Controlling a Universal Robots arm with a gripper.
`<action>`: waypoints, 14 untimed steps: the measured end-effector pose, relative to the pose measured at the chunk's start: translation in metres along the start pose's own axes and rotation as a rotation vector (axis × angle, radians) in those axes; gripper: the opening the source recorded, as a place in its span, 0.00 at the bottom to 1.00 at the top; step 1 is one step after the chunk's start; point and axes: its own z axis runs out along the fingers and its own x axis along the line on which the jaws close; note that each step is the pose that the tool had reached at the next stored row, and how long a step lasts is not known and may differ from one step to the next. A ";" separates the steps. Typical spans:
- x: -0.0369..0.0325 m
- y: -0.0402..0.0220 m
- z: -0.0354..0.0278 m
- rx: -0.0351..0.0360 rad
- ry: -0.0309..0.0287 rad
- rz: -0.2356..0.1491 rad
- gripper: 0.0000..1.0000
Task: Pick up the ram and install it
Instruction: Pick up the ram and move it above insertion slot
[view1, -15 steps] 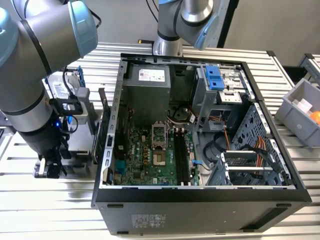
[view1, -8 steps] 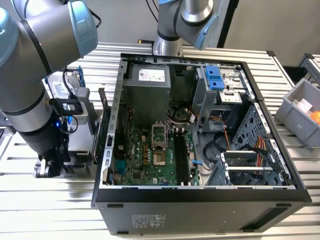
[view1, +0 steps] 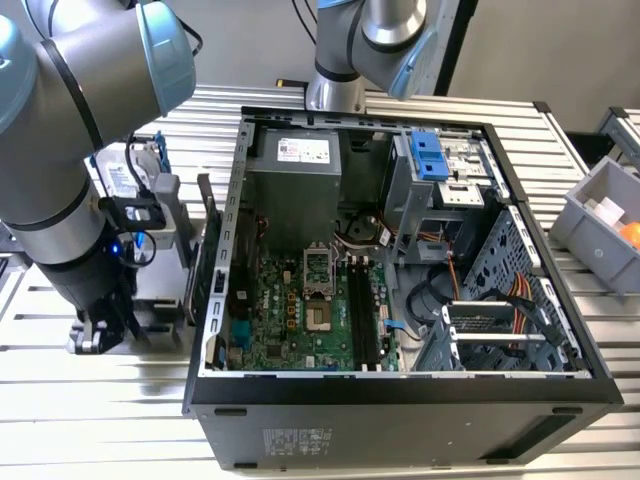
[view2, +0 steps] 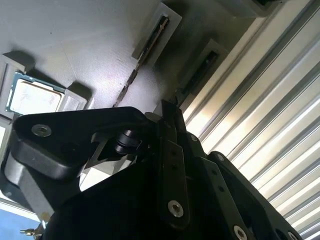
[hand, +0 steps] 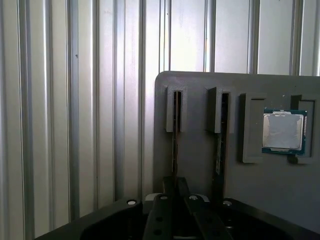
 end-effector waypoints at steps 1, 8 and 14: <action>0.0000 0.0000 0.0001 0.0001 -0.0001 0.000 0.00; 0.0000 0.0000 0.0002 0.0001 0.0000 0.000 0.00; 0.0000 0.0000 0.0003 0.0001 0.0000 0.000 0.00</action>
